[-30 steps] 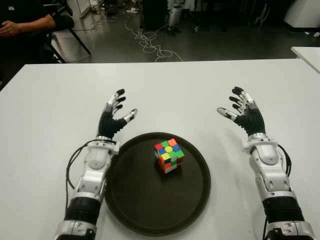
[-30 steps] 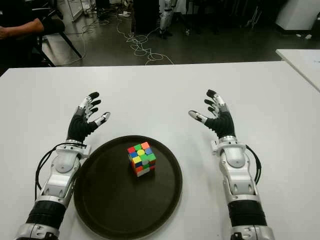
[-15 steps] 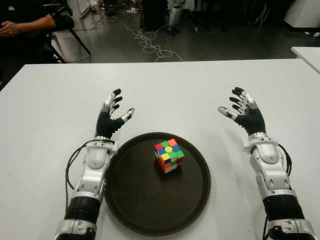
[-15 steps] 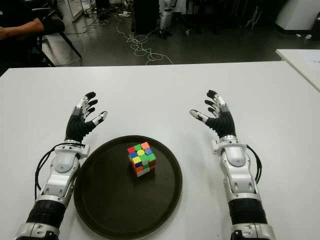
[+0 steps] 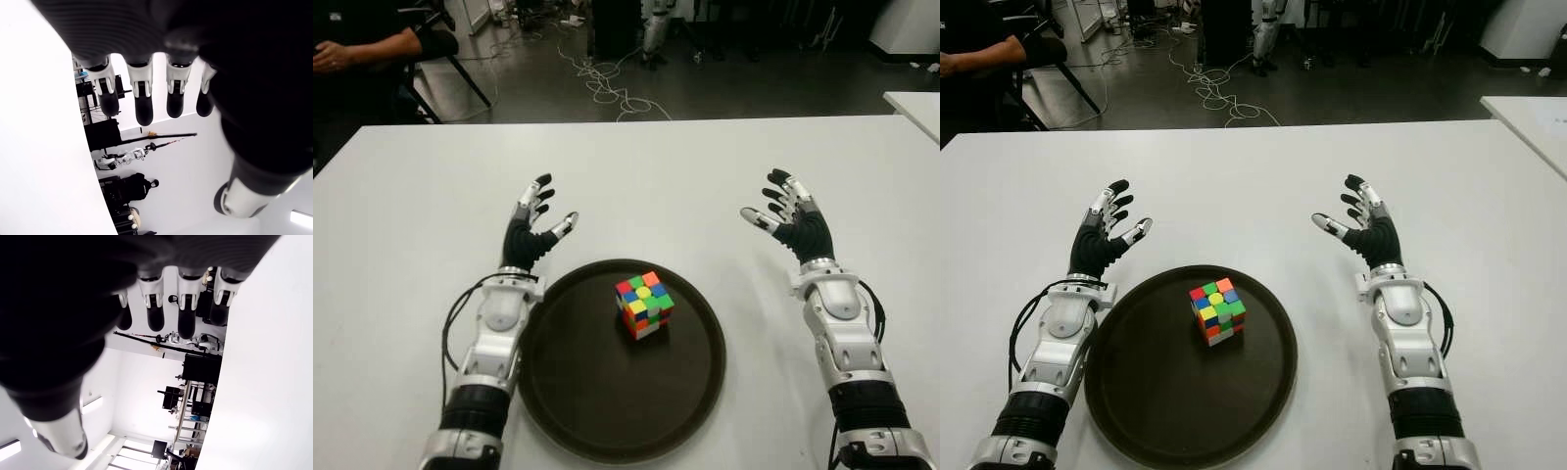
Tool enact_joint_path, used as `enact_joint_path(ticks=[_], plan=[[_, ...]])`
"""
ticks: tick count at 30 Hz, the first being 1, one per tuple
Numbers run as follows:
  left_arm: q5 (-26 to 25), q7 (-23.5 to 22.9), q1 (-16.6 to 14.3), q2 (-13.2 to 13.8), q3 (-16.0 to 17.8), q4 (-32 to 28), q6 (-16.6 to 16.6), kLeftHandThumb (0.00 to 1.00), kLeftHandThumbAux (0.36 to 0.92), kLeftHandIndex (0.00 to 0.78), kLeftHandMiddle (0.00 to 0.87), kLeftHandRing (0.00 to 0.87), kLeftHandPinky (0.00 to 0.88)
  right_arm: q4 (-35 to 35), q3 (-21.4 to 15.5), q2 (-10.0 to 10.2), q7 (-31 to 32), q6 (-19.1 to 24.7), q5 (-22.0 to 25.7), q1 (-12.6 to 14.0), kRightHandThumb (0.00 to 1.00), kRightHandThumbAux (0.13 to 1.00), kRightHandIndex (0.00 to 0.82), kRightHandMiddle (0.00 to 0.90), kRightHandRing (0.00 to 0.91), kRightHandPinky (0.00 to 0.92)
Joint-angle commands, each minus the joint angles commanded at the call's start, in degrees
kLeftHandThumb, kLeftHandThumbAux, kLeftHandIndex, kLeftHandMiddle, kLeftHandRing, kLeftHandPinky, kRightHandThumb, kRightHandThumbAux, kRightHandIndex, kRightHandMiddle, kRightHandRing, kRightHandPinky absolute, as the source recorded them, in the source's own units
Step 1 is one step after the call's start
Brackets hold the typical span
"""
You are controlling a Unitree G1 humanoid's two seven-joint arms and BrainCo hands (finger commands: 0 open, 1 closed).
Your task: Pick up the Rubik's Cube and put it in the plate
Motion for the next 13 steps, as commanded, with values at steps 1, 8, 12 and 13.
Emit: enact_joint_path(ticks=[1, 8, 12, 13], plan=[[0.0, 0.0, 0.0, 0.0, 0.0, -0.1, 0.0, 0.092, 0.741, 0.074, 0.106, 0.089, 0.085, 0.1, 0.0, 0.0, 0.0, -0.1, 0.0, 0.0, 0.131, 0.759, 0.044, 0.127, 0.125, 0.134], [-0.4, -0.5, 0.3, -0.1, 0.1, -0.5, 0.5, 0.073, 0.727, 0.077, 0.106, 0.083, 0.071, 0.0, 0.0, 0.1, 0.0, 0.1, 0.0, -0.1, 0.141, 0.763, 0.044, 0.128, 0.126, 0.137], [-0.3, -0.3, 0.3, -0.1, 0.2, -0.6, 0.5, 0.080, 0.731, 0.083, 0.111, 0.087, 0.072, -0.1, 0.0, 0.1, 0.0, 0.4, 0.0, -0.2, 0.148, 0.764, 0.046, 0.129, 0.128, 0.140], [-0.2, -0.3, 0.3, -0.1, 0.1, -0.6, 0.4, 0.082, 0.733, 0.083, 0.112, 0.087, 0.072, 0.0, 0.0, 0.1, 0.0, 0.4, 0.0, -0.2, 0.150, 0.763, 0.046, 0.130, 0.128, 0.139]])
